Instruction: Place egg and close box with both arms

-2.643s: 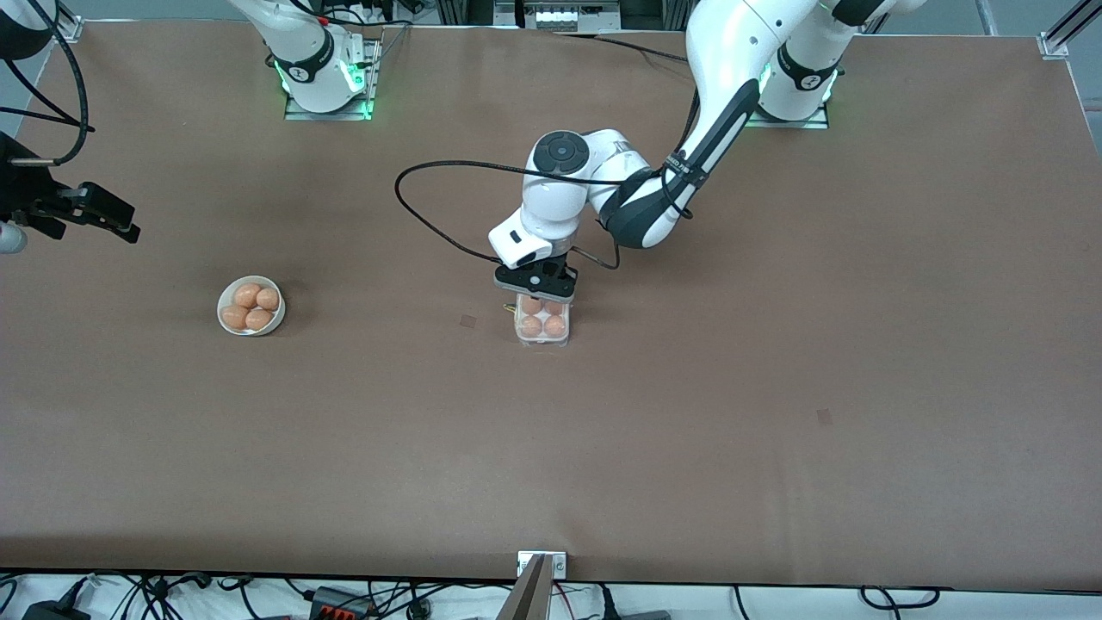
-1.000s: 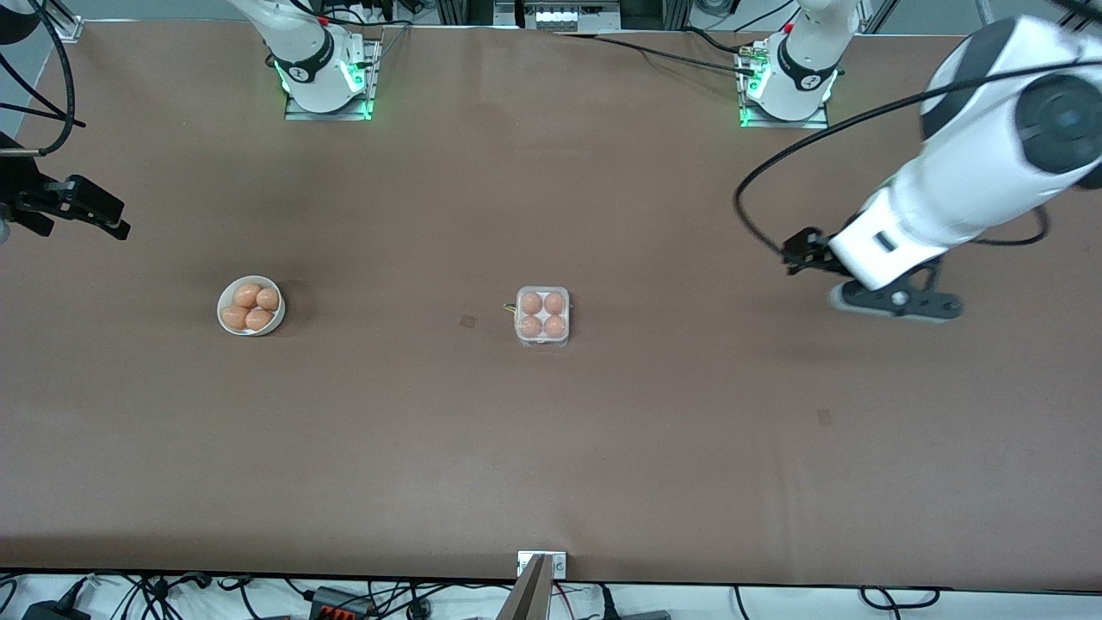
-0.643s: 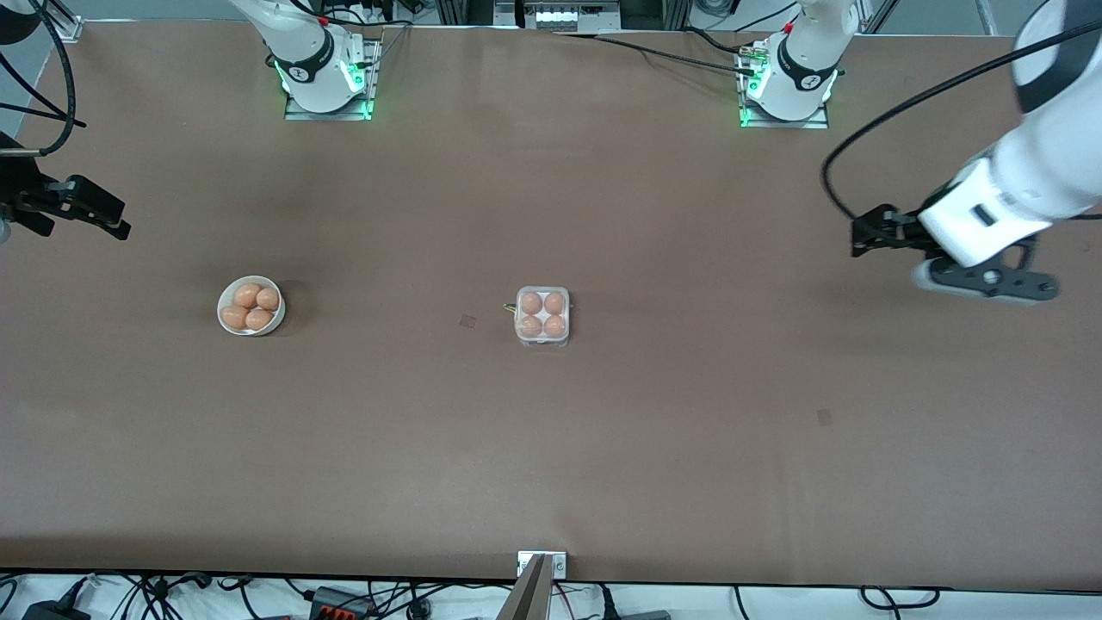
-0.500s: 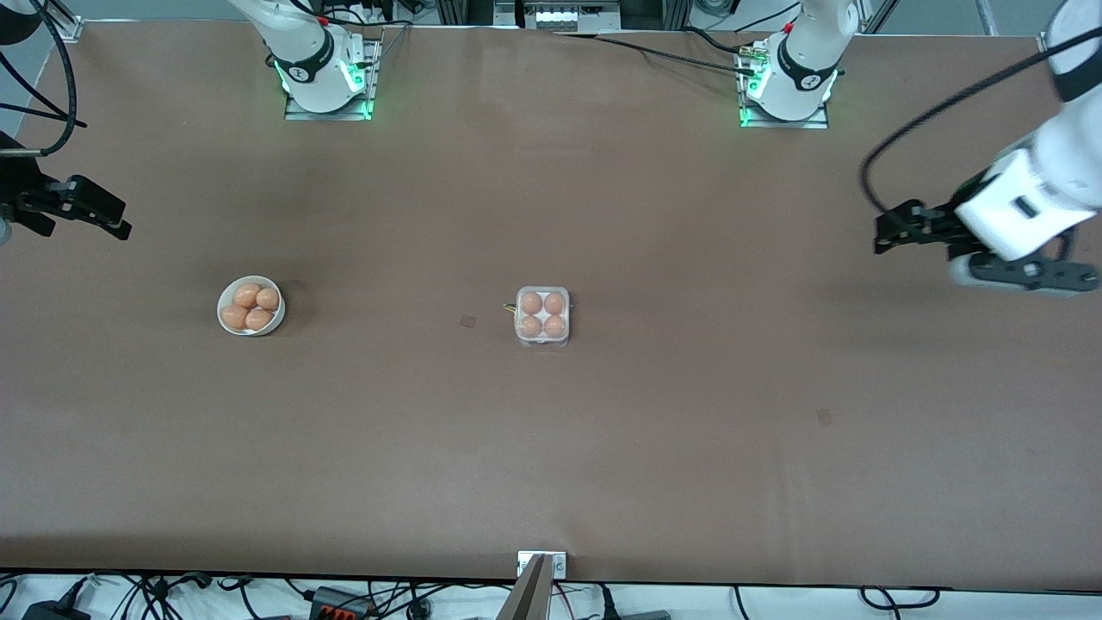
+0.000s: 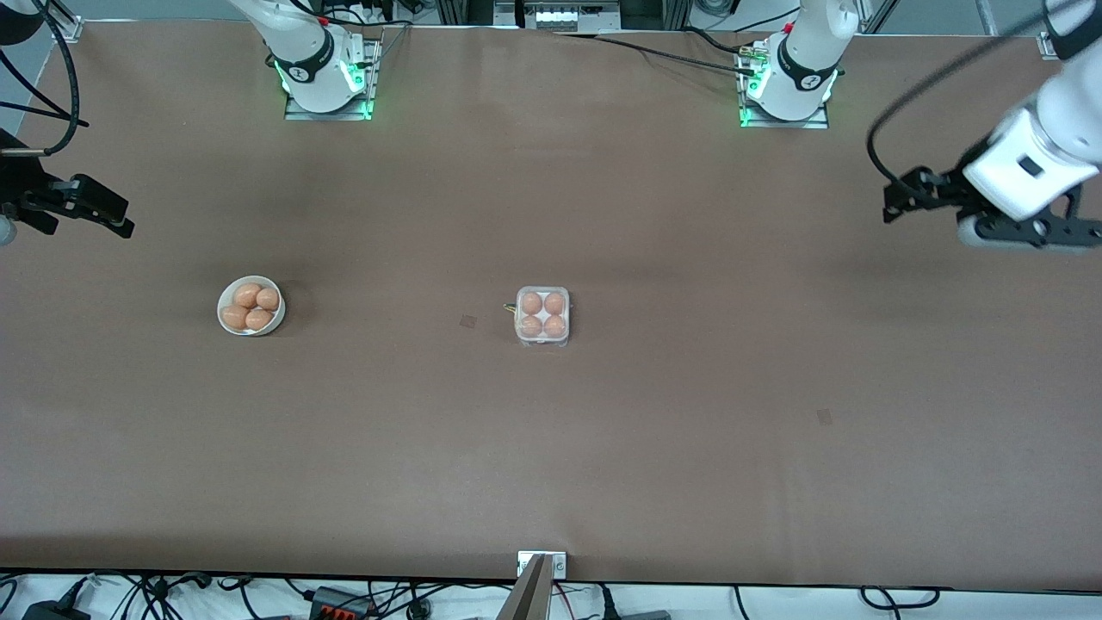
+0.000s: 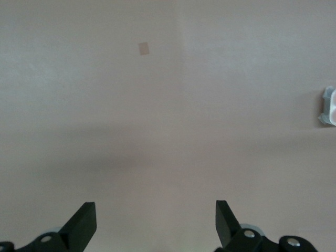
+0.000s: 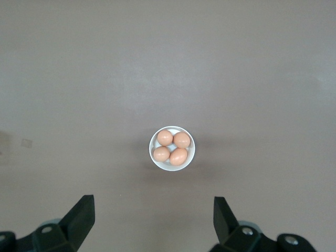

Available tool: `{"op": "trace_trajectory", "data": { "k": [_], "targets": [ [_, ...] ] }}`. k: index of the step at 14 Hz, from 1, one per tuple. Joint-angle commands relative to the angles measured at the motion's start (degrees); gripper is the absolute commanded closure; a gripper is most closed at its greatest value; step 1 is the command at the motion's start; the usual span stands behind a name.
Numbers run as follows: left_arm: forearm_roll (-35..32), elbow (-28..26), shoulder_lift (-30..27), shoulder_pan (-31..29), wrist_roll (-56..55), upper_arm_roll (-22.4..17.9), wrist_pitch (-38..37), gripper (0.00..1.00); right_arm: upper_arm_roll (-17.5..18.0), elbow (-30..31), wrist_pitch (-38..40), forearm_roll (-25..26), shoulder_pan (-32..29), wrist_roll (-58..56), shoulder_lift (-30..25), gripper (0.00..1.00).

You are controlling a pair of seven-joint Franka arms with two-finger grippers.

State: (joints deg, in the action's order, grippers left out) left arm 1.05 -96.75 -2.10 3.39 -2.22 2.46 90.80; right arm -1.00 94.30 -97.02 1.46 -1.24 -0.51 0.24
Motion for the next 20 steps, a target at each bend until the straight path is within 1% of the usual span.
{"op": "trace_trajectory", "data": {
  "k": [1, 6, 20],
  "targets": [
    [0.4, -4.6, -3.9, 1.1, 0.1, -1.3, 3.3, 0.0, 0.4, -0.1, 1.0, -0.1, -0.3, -0.5, -0.2, 0.0],
    [0.3, -2.7, -2.3, -0.3, 0.3, -1.2, 2.8, 0.0, 0.3, 0.1, 0.8, 0.0, -0.3, -0.5, -0.3, 0.0],
    [-0.1, -2.1, -1.9, -0.3, 0.2, -0.7, 2.7, 0.0, 0.3, 0.8, 1.4, 0.1, -0.3, -0.5, -0.8, 0.0]
  ]
}}
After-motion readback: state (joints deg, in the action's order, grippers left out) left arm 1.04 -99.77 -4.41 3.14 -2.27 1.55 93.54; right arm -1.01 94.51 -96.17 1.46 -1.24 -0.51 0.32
